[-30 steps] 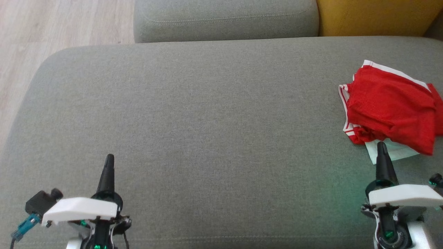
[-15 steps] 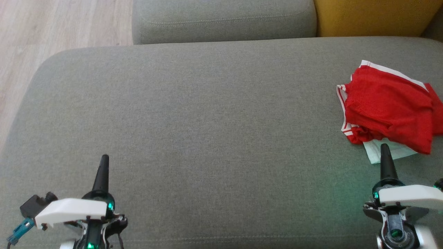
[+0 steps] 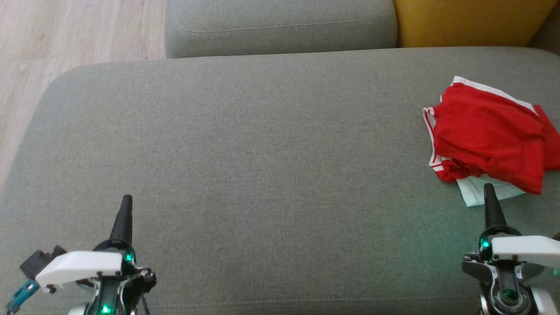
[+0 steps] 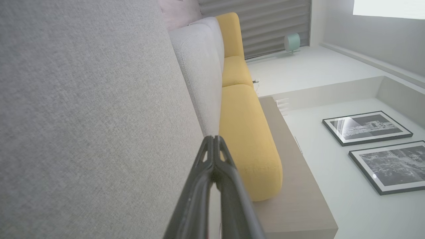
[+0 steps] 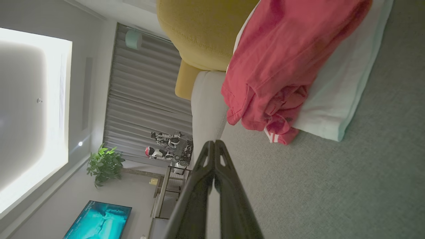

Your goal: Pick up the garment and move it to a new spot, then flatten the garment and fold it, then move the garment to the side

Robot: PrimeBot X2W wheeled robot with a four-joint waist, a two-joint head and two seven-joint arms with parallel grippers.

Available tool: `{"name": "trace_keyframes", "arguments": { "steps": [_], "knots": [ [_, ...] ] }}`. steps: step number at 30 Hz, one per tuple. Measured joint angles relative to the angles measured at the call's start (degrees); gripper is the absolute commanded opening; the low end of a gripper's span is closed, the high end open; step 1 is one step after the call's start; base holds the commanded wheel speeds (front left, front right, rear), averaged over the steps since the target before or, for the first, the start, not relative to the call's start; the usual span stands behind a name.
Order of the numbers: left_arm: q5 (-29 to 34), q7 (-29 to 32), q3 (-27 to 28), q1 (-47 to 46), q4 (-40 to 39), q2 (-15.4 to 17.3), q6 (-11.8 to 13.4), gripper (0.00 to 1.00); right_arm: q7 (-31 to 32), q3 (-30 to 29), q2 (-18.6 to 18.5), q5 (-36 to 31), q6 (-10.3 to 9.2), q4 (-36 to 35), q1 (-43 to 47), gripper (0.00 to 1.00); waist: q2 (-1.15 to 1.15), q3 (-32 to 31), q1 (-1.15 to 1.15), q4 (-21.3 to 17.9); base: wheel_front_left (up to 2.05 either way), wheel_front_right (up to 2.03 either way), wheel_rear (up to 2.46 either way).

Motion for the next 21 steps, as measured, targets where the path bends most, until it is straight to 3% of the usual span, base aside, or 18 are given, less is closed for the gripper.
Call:
{"name": "trace_keyframes", "arguments": {
  "steps": [21],
  "knots": [
    [-11.0,3.4,2.2,-0.7,0.4,0.0,-0.4,0.00,3.1,-1.3,0.0,16.1,-0.01,0.0,0.0,0.00,0.00,-0.4,0.00,-0.6,0.00,0.00,0.00]
  ]
}}
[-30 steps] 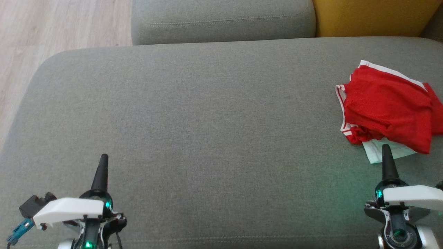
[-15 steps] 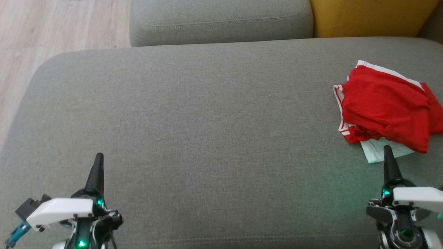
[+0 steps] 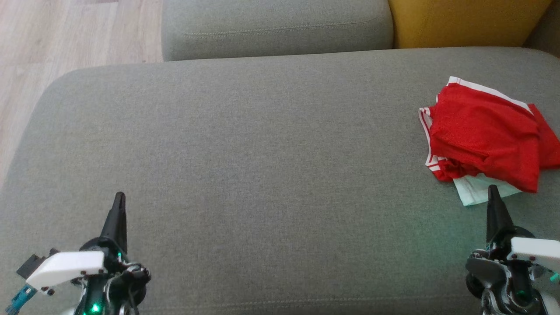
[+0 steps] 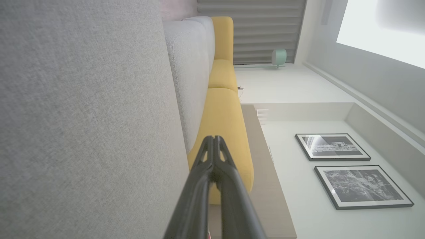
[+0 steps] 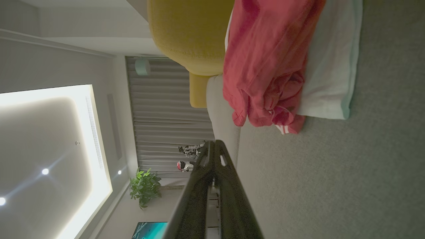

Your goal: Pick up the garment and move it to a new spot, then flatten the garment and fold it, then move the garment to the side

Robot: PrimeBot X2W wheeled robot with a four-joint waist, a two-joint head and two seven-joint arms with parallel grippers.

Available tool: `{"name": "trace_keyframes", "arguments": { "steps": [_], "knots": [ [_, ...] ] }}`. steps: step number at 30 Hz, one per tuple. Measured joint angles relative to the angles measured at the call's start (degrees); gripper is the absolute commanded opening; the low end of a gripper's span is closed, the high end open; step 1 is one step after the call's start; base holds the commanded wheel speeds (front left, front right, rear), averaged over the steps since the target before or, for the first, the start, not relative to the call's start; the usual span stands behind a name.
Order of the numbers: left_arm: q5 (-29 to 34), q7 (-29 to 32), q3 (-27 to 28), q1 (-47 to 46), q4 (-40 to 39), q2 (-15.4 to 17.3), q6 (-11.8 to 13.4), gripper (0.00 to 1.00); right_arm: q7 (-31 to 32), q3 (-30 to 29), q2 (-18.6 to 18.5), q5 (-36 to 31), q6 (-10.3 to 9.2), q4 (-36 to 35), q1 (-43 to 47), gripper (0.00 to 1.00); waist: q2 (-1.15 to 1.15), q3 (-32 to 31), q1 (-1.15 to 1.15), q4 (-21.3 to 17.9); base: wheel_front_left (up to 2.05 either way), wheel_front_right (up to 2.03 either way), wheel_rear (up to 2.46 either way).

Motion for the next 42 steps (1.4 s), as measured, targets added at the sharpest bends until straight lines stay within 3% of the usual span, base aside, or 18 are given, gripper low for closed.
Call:
{"name": "trace_keyframes", "arguments": {
  "steps": [5,42],
  "knots": [
    [-2.1,0.9,0.4,0.0,0.1,0.0,0.0,0.00,0.7,-0.2,0.0,3.3,0.00,0.0,0.0,0.00,0.00,-0.1,0.00,-0.1,0.00,0.00,0.00],
    [-2.3,1.0,1.1,-0.1,0.2,-0.1,0.0,0.00,0.7,-0.3,0.0,3.3,0.00,0.0,0.0,0.00,0.00,-0.1,0.00,-0.1,0.00,0.00,0.00]
  ]
}}
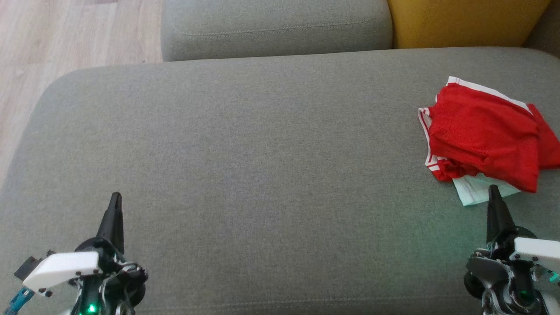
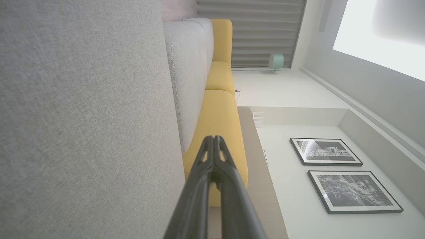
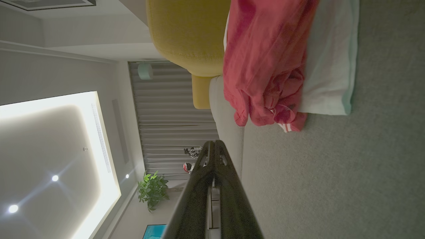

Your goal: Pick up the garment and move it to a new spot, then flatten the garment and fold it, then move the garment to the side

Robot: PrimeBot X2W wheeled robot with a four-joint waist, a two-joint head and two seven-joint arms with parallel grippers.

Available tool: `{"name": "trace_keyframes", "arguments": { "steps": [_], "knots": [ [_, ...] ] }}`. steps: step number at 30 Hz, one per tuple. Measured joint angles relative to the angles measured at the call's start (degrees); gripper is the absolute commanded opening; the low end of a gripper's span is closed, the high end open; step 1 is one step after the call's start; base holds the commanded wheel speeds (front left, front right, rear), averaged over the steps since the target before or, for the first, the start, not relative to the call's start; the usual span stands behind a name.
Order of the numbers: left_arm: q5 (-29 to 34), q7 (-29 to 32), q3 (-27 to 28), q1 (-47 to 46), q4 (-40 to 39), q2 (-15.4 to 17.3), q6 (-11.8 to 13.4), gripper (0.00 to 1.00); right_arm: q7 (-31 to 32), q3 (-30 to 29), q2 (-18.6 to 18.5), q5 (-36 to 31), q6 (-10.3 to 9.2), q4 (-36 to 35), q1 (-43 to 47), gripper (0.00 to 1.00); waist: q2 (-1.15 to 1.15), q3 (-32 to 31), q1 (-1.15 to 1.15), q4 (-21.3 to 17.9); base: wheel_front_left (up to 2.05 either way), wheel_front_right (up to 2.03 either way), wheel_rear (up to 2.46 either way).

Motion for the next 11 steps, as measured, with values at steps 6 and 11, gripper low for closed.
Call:
{"name": "trace_keyframes", "arguments": {
  "steps": [6,11],
  "knots": [
    [0.0,0.0,0.1,0.0,0.0,0.0,0.0,0.00,0.0,0.0,0.0,0.0,0.00,0.0,0.0,0.00,0.00,0.0,0.00,0.0,0.00,0.00,0.00],
    [0.0,0.0,0.1,0.0,0.0,0.0,0.0,0.00,0.0,0.0,0.0,0.0,0.00,0.0,0.0,0.00,0.00,0.0,0.00,0.0,0.00,0.00,0.00]
  ]
}}
